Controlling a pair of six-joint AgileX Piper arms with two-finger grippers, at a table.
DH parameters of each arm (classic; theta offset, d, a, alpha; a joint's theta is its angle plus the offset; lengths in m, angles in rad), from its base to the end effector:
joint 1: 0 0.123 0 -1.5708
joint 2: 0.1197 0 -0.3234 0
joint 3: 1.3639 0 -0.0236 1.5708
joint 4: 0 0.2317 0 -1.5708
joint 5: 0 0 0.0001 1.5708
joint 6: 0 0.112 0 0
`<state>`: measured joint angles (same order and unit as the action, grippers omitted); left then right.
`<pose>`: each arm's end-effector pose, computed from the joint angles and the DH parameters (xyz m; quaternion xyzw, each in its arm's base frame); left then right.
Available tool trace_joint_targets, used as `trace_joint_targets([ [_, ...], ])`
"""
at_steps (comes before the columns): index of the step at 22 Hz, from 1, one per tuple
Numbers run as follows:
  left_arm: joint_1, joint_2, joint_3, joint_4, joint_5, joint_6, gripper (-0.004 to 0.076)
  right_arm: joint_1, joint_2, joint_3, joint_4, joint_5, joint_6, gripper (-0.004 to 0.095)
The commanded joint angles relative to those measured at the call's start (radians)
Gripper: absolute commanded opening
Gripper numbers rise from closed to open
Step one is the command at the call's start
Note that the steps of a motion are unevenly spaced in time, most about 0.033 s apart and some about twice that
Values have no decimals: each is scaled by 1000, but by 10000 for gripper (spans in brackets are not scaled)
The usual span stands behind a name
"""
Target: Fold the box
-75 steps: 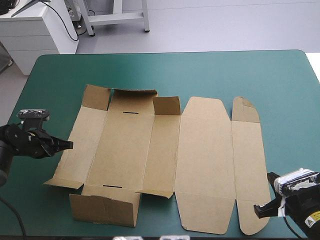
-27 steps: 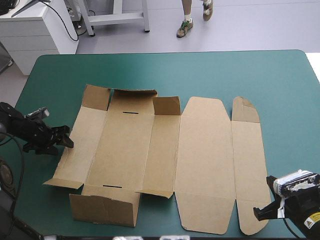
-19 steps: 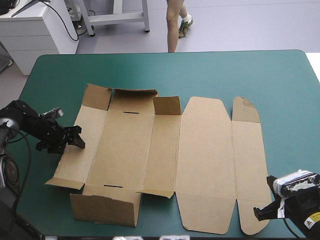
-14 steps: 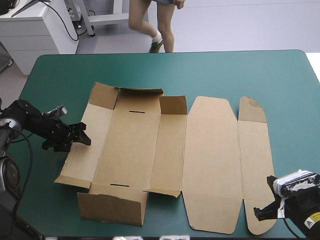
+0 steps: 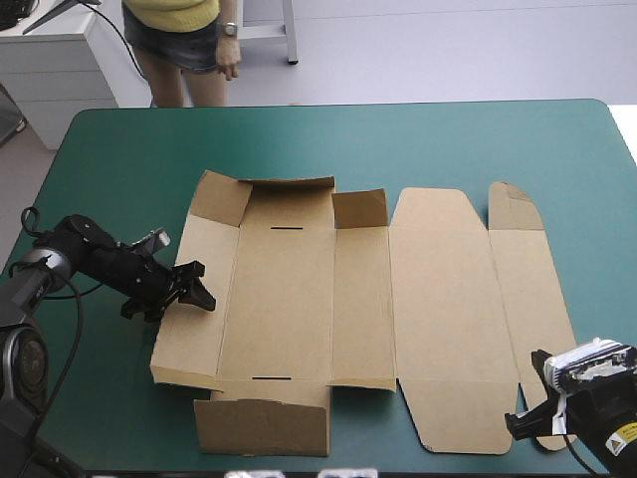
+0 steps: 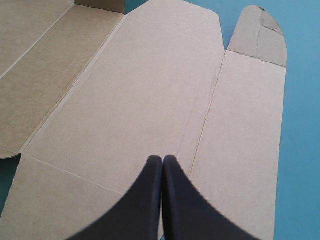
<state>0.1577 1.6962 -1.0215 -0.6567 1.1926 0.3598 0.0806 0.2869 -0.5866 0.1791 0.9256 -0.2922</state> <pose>0.2796 -0.0199 0.2364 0.0540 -0.9517 0.3014 0.0225 0.0029 0.0162 0.3040 -0.1492 0.8534 0.0363 0.4981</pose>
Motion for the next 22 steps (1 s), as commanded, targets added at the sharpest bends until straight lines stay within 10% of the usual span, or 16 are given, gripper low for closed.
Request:
trace_joint_targets([
  [1, -24, -40, -13, -104, 106, 0, 420, -9, 11, -25, 7, -63, -7, -21],
  [7, -33, -52, -13, -138, 106, 2, 395, -9, 11, -25, 7, -63, -7, -21],
  [12, -33, -69, -13, -159, 106, -4, -6, -9, 11, -25, 7, -63, -7, -21],
  [22, -95, -69, -162, 108, 106, -8, -8, -9, 11, -25, 7, -63, -11, -21],
])
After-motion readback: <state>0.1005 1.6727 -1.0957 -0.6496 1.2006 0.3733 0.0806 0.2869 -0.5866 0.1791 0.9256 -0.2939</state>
